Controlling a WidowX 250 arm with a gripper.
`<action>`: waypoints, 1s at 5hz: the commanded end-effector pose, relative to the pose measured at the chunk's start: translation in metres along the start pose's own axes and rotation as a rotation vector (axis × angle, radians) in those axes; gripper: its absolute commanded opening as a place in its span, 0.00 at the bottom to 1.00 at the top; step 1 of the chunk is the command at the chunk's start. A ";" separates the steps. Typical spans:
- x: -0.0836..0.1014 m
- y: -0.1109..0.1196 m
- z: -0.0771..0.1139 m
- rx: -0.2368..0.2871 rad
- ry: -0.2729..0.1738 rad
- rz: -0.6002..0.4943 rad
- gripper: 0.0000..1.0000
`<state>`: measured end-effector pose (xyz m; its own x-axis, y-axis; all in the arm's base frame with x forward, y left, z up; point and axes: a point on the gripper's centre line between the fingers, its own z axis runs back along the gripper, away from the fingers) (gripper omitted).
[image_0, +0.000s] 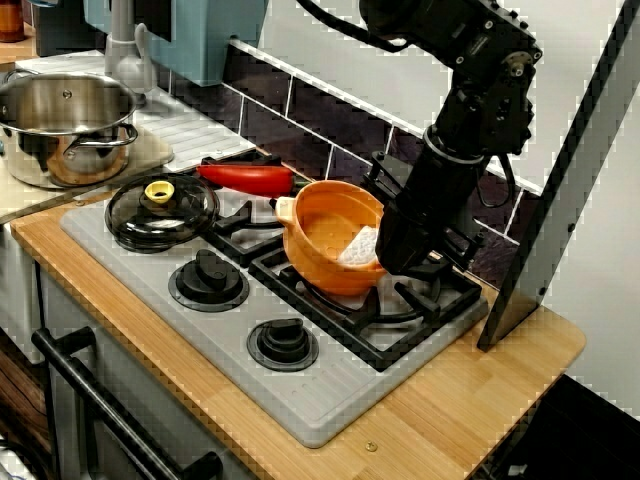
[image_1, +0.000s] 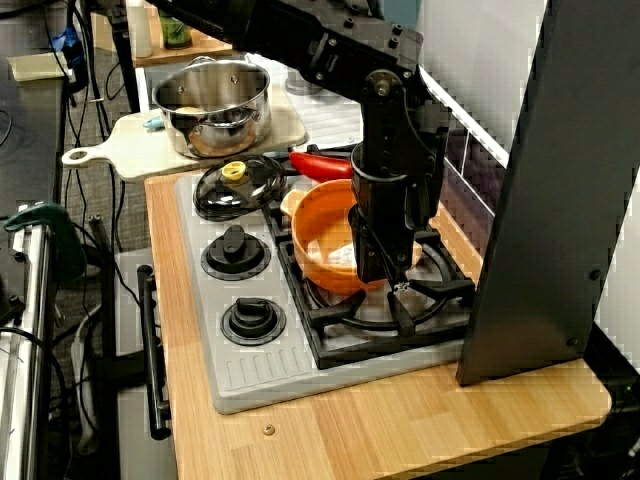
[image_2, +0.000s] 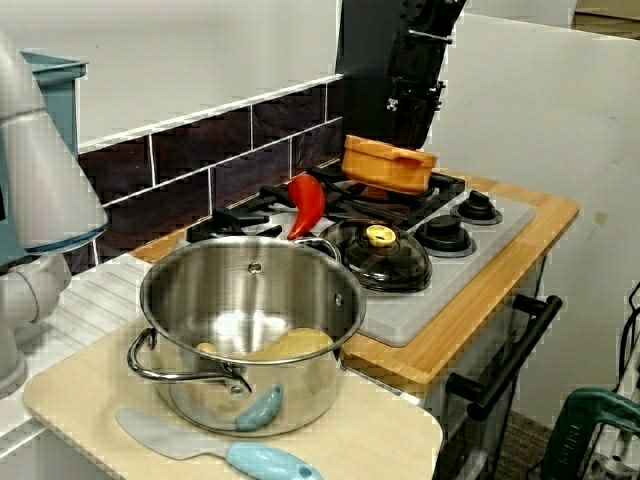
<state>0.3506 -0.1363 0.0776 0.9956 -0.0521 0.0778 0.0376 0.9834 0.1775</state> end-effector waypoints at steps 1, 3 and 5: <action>0.013 0.008 0.014 -0.015 -0.034 0.010 1.00; 0.014 0.007 0.015 -0.017 -0.040 0.005 1.00; 0.015 0.006 0.015 -0.014 -0.040 0.000 1.00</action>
<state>0.3543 -0.1336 0.0768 0.9960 -0.0580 0.0673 0.0450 0.9824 0.1814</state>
